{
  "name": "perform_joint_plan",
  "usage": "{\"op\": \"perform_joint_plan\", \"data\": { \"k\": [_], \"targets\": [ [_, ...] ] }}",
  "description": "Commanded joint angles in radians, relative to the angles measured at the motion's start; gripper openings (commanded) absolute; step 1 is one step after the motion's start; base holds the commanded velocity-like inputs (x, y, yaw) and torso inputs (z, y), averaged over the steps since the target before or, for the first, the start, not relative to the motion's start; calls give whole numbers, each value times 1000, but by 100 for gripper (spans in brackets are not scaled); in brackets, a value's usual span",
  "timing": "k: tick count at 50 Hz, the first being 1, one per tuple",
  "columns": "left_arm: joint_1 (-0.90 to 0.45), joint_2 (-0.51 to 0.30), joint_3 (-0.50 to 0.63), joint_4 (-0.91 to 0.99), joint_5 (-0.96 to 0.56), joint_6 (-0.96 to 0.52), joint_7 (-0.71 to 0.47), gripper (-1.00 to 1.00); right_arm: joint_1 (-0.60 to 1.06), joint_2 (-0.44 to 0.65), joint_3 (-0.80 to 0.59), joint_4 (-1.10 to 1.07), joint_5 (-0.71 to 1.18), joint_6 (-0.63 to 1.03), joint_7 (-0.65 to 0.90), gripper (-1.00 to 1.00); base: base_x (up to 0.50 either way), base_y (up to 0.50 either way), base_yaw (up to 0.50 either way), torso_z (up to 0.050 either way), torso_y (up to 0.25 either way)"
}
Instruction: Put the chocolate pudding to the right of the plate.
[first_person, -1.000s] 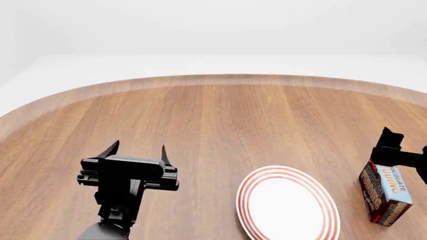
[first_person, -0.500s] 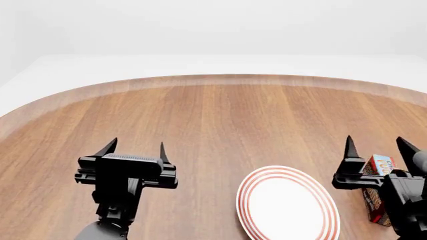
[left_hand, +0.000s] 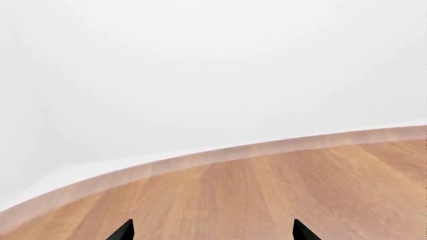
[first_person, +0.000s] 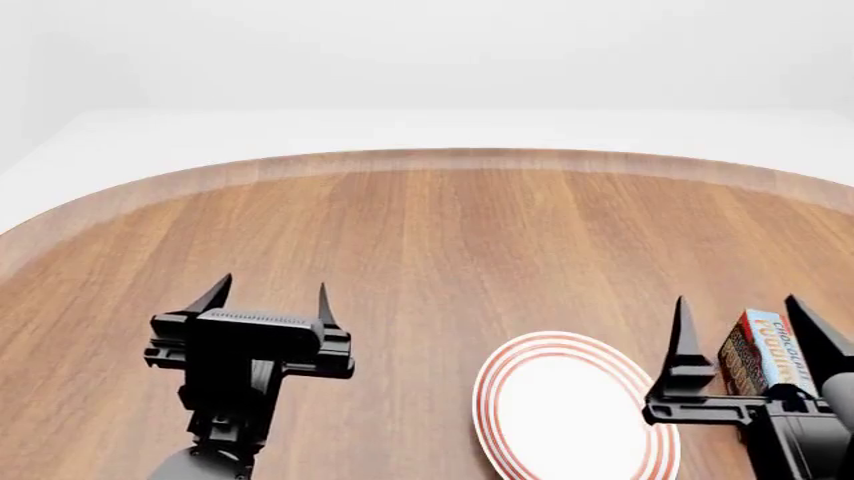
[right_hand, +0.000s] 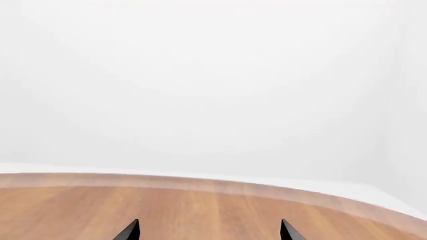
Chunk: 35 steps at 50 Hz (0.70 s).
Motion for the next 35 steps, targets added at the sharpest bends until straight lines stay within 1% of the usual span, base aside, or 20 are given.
{"op": "perform_joint_plan", "data": {
  "k": [1, 8, 15, 18, 19, 23, 27, 35],
  "targets": [
    [-1, -5, 4, 18, -2, -6, -5, 100, -14, -2, -31, -26, -27, -18, -2, 100, 0, 0, 0, 0, 0],
    [-7, -9, 5, 67, -11, -33, -12, 100, 48, 20, -76, -54, -21, 34, 7, 100, 0, 0, 0, 0, 0],
    [-56, -15, 7, 134, -10, -87, -28, 100, 252, 42, -169, -80, 14, 168, 33, 100, 0, 0, 0, 0, 0],
    [-72, -17, 4, 158, -15, -109, -32, 100, 307, 43, -189, -78, 24, 202, 42, 100, 0, 0, 0, 0, 0],
    [-90, -17, -1, 181, -25, -137, -35, 100, 355, 42, -208, -69, 29, 228, 47, 100, 0, 0, 0, 0, 0],
    [-131, -17, -2, 220, -32, -182, -44, 100, 435, 36, -237, -61, 38, 273, 62, 100, 0, 0, 0, 0, 0],
    [-152, -15, -2, 242, -37, -205, -49, 100, 470, 38, -274, -72, 31, 292, 65, 100, 0, 0, 0, 0, 0],
    [-189, -21, -2, 299, -45, -255, -62, 100, 512, 31, -298, -62, 35, 304, 64, 100, 0, 0, 0, 0, 0]
  ]
}}
